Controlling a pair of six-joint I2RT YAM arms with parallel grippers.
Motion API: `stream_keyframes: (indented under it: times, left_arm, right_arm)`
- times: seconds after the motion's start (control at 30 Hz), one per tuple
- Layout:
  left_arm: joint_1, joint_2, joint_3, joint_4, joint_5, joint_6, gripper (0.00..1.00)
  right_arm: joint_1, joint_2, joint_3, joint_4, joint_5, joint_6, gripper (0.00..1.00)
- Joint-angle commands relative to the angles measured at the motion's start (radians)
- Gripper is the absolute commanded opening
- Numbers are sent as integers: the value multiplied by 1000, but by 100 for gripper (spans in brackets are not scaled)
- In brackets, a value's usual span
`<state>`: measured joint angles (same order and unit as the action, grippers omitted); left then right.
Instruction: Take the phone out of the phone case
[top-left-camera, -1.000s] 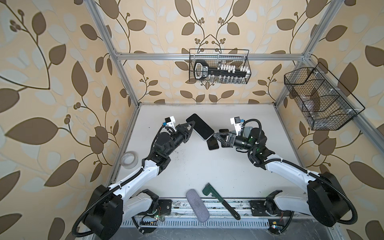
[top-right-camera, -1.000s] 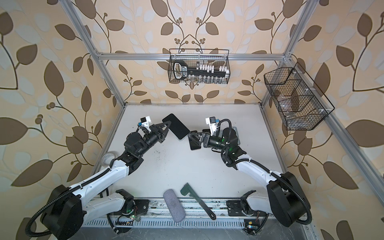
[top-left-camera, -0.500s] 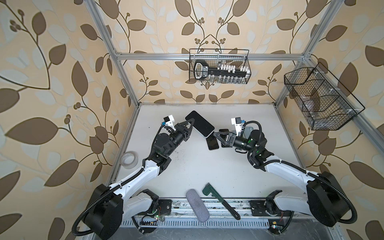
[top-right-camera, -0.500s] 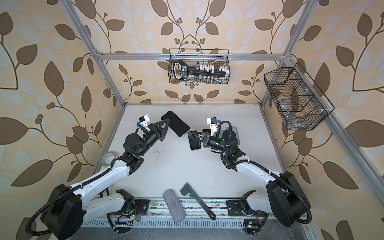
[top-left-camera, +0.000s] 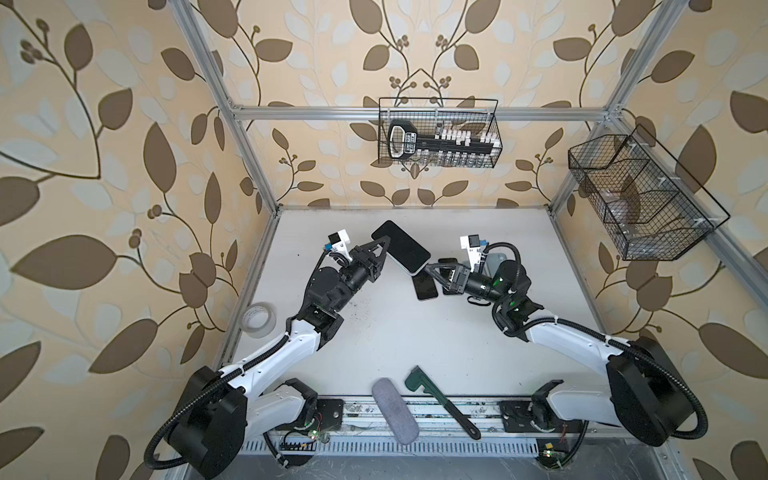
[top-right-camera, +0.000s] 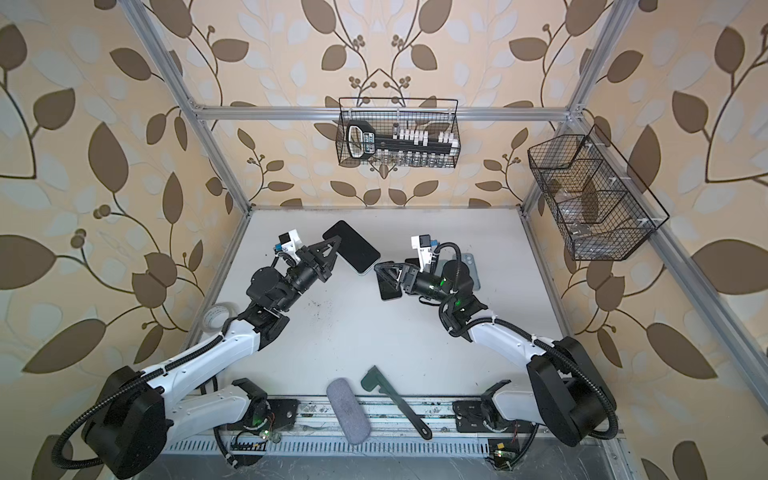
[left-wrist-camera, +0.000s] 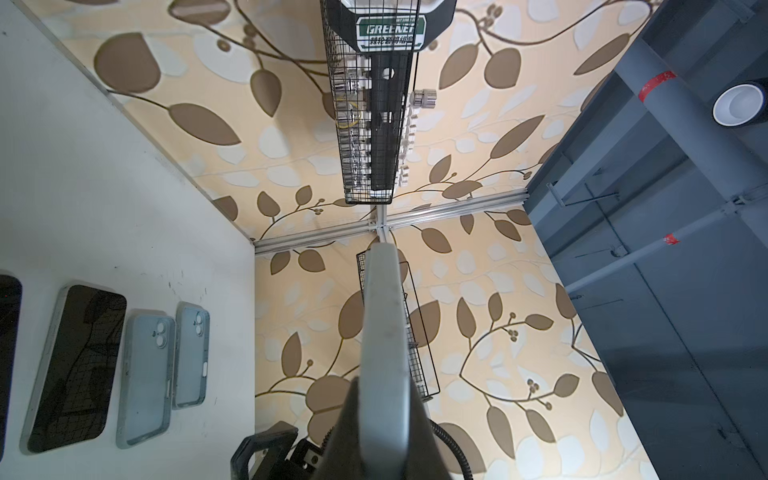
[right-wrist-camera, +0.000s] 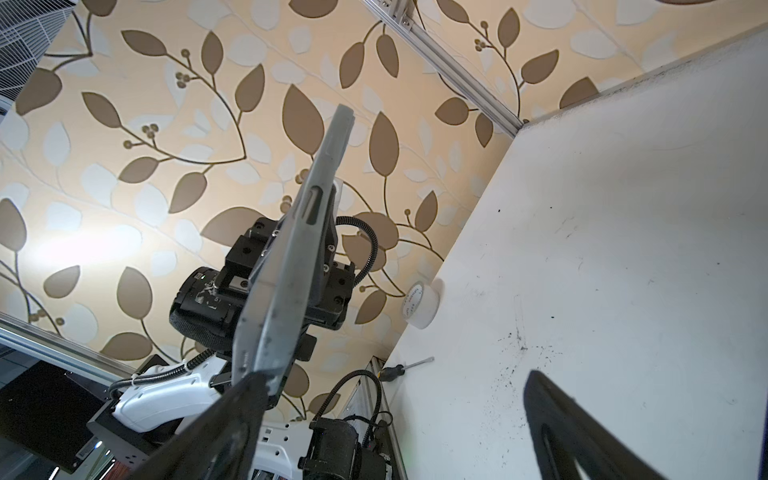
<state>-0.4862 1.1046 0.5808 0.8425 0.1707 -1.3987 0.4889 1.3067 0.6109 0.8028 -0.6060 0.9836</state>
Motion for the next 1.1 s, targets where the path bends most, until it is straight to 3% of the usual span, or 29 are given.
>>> stream_keyframes:
  times: [0.0,0.57,1.07]
  left_arm:
    - [-15,-11,28,127,-13,-17,0]
    - [-35,35,47,187,-5,-40,0]
    - [-71,58,78,240,0,-52,0]
  right_arm:
    - [3,1,9,50,-4,12,96]
    - [-25,16,3,88,-19,30,95]
    - [-47,140,-11,230,-43,119,93]
